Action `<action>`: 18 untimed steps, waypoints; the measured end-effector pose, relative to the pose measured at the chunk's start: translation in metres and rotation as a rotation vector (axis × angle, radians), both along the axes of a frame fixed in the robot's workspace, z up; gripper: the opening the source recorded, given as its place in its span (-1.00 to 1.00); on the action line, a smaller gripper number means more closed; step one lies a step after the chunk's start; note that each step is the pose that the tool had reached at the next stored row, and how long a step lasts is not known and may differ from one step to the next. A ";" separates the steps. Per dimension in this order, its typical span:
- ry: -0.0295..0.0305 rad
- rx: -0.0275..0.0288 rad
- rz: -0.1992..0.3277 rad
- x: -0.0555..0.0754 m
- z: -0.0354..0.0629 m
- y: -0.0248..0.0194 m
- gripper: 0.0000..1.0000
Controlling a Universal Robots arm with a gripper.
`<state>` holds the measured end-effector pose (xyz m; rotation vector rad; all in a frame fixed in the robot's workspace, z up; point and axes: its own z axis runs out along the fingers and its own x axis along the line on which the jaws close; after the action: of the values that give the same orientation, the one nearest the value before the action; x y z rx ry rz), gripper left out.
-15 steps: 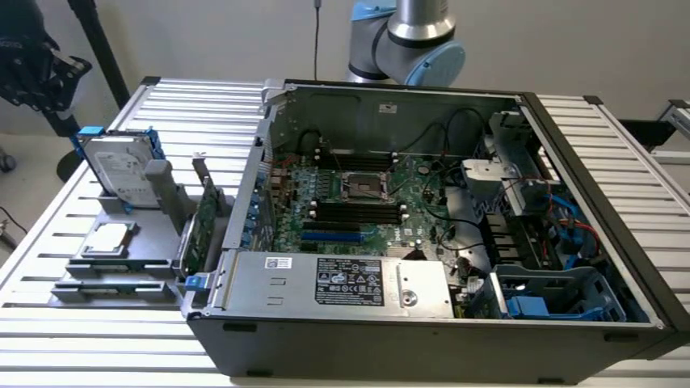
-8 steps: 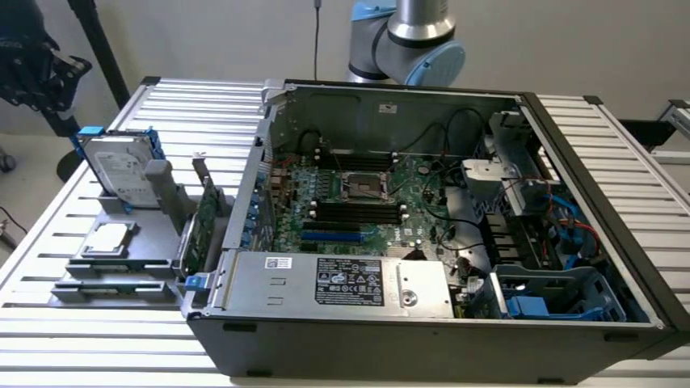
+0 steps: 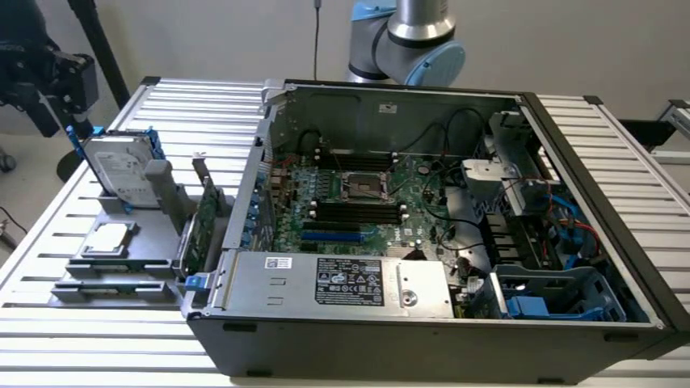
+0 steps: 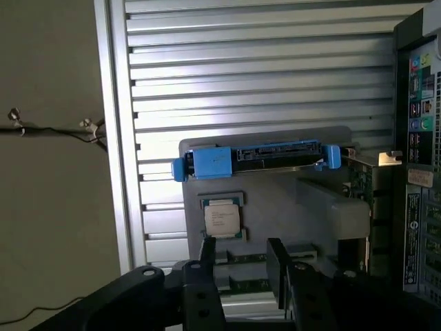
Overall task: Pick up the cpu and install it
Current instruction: 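Pick up the cpu and move it towards the insertion slot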
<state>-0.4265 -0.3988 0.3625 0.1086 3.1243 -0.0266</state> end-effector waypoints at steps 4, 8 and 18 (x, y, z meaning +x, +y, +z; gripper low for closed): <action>0.0006 0.0001 0.011 0.000 -0.0072 -0.0004 0.19; 0.0016 0.0001 0.030 0.000 -0.0146 -0.0024 0.19; 0.0048 0.0001 0.071 0.000 -0.0326 -0.0083 0.19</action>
<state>-0.4264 -0.4071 0.3298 -0.0032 3.1304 -0.0259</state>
